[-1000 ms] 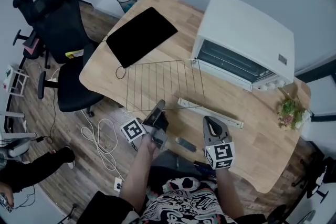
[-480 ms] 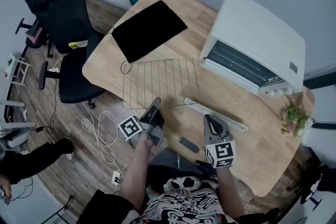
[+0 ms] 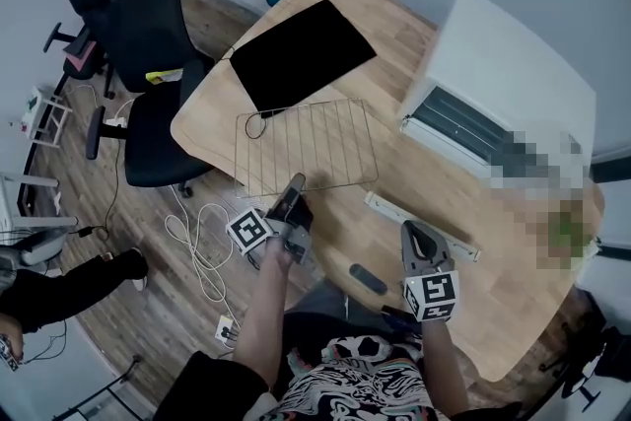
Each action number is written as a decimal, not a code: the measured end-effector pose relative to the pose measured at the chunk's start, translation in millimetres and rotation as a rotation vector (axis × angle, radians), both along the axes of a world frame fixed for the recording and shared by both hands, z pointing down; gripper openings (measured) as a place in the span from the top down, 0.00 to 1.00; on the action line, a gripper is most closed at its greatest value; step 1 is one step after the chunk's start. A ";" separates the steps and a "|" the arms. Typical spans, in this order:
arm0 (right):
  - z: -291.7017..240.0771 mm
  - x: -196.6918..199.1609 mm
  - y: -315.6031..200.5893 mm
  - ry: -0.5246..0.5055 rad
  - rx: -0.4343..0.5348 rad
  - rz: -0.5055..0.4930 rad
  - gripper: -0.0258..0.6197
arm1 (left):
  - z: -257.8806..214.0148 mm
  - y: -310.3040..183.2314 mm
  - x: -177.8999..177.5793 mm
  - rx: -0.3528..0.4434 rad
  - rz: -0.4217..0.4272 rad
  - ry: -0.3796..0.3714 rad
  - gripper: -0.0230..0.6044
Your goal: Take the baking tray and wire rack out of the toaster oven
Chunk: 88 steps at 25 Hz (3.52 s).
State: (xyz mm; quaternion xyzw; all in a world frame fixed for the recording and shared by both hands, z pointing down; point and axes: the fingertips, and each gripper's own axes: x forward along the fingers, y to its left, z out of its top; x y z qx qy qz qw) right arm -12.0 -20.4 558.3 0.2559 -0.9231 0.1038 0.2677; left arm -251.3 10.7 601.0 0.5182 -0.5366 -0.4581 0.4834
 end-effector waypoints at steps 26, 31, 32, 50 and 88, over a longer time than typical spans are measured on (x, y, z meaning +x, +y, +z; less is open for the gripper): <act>-7.2 0.2 -1.1 -0.021 -0.011 0.005 0.96 | 50.5 7.6 -8.1 -0.291 0.114 -0.067 0.67; -8.5 2.9 1.8 -0.023 -0.012 0.013 0.96 | 54.5 7.9 -1.3 -0.399 0.208 -0.129 0.59; -8.6 2.8 1.9 -0.024 -0.012 0.015 0.96 | 54.5 6.9 -0.1 -0.415 0.229 -0.141 0.57; -20.9 -4.2 8.4 -0.048 0.009 0.024 0.96 | 54.8 25.8 26.8 -0.487 0.479 -0.239 0.53; -68.3 85.6 -16.3 -0.110 0.132 0.317 0.96 | -65.3 -66.9 173.7 -0.098 0.650 -0.638 0.53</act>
